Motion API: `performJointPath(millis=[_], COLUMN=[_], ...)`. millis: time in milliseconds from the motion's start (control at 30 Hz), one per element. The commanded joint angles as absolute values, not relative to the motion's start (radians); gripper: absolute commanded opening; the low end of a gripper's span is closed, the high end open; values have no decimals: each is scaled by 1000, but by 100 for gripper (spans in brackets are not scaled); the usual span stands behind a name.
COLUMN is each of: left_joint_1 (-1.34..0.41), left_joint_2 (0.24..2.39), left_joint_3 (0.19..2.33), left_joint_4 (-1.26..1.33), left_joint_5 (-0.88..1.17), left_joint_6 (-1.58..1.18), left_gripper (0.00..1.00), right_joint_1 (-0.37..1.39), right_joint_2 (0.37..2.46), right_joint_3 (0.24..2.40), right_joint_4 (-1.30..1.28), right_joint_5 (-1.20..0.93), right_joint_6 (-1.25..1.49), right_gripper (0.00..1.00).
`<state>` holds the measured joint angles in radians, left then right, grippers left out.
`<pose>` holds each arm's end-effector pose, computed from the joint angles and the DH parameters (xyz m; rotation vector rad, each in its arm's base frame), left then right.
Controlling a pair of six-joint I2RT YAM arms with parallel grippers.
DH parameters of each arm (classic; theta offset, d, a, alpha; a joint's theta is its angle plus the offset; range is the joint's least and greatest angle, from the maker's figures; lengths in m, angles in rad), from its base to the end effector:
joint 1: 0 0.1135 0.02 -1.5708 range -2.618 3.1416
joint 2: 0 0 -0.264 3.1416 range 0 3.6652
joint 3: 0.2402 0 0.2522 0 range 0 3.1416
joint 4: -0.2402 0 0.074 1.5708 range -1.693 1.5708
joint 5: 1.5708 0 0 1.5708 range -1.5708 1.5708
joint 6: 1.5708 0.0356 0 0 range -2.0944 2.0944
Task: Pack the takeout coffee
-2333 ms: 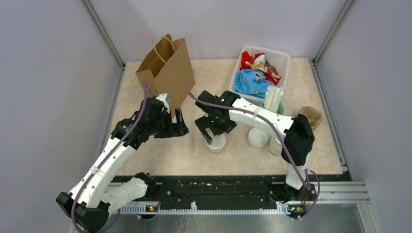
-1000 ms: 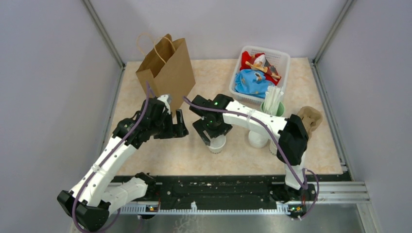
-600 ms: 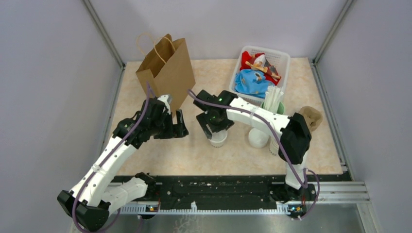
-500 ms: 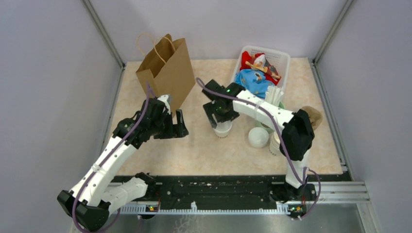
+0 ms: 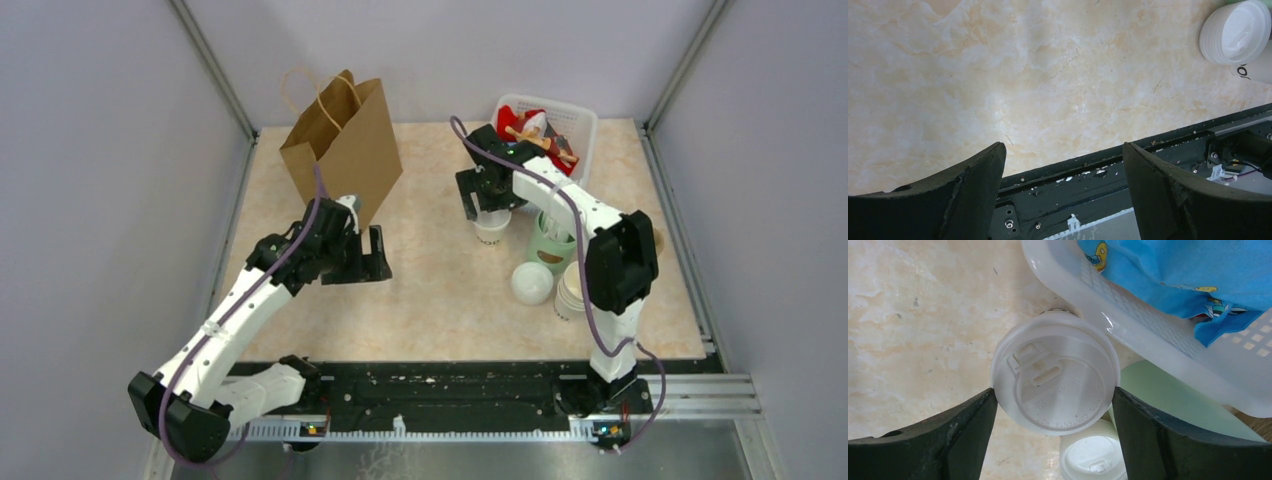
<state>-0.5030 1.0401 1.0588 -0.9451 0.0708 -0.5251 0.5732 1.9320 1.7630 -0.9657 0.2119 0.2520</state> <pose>0.1705 -0.0967 0.3182 0.0020 2.5691 -0.5009 0.3492 0.2165 0.2798 -0.3634 2.6350 -0.0228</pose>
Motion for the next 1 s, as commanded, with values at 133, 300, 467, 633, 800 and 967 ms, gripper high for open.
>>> performJointPath(millis=[133,300,467,633,800,967], left_joint_1=[-502,-502,-500,-500,-500,-500], left_joint_2=[1042,1029,1018,1004,996,992], left_joint_3=[1086,1079,1076,1066,1081,1082], left_joint_4=[-896,-888,-874,-844,-862,-858], left_joint_5=[100,112,123,160,173,182], left_joint_6=[-522,-520,-500,-488,-477,-466], left_gripper=[93,93,93,94,94,94], right_joint_1=[576,577,578,578,566,528], right_joint_2=[1937,1895,1701,1478,1363,1243], right_joint_3=[1921,2149,2091,1722,1621,1445], right_joint_4=[-1070,-1287,-1374,-1296,-1435,-1430], right_joint_5=[202,166,108,35,324,333], right_joint_6=[218,234,258,297,505,668], right_gripper=[99,99,95,81,61,48])
